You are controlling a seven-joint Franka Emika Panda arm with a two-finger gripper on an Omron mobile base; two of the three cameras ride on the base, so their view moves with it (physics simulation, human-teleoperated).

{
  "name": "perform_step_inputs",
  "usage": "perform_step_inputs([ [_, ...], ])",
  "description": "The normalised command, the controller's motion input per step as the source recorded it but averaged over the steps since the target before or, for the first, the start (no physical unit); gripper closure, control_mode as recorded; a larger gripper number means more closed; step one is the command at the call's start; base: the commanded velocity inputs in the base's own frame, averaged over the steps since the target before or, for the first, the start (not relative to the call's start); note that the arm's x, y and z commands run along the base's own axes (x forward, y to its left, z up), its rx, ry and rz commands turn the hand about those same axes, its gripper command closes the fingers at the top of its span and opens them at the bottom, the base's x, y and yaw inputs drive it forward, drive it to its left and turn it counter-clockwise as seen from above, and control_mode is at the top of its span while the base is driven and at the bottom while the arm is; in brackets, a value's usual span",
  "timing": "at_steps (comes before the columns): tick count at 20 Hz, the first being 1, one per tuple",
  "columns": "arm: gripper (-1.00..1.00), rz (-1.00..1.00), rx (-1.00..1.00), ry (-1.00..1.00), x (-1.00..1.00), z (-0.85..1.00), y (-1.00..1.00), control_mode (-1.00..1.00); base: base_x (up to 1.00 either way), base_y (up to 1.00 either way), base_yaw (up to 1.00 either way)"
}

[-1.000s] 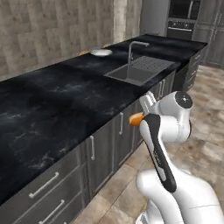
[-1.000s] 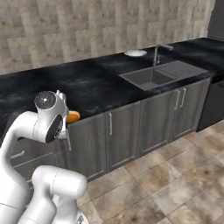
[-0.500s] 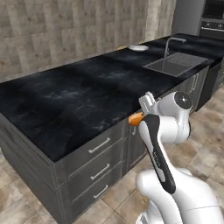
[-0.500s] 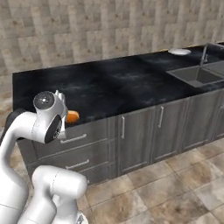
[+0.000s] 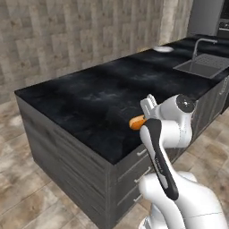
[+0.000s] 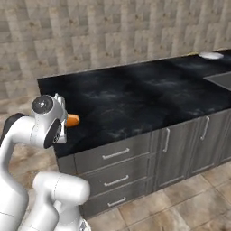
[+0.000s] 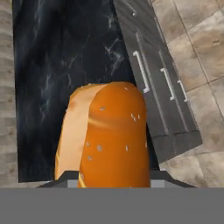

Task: Move the hot dog bun to the plate on the dining table and place the condiment next to that plate. Then navigate to the fridge and take the sausage and place it on the plate as well.

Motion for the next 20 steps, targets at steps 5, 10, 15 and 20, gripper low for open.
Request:
perform_step_inputs([
  [5,1.00,0.00,0.00,0.00,0.00,0.00,0.00,1.00,0.39,1.00,0.00],
  [10,1.00,0.00,0.00,0.00,0.00,0.00,0.00,1.00,0.42,1.00,-0.02],
  [15,1.00,0.00,0.00,0.00,0.00,0.00,0.00,1.00,0.53,1.00,-0.05],
  [20,1.00,0.00,0.00,0.00,0.00,0.00,0.00,1.00,0.59,1.00,-0.11],
])
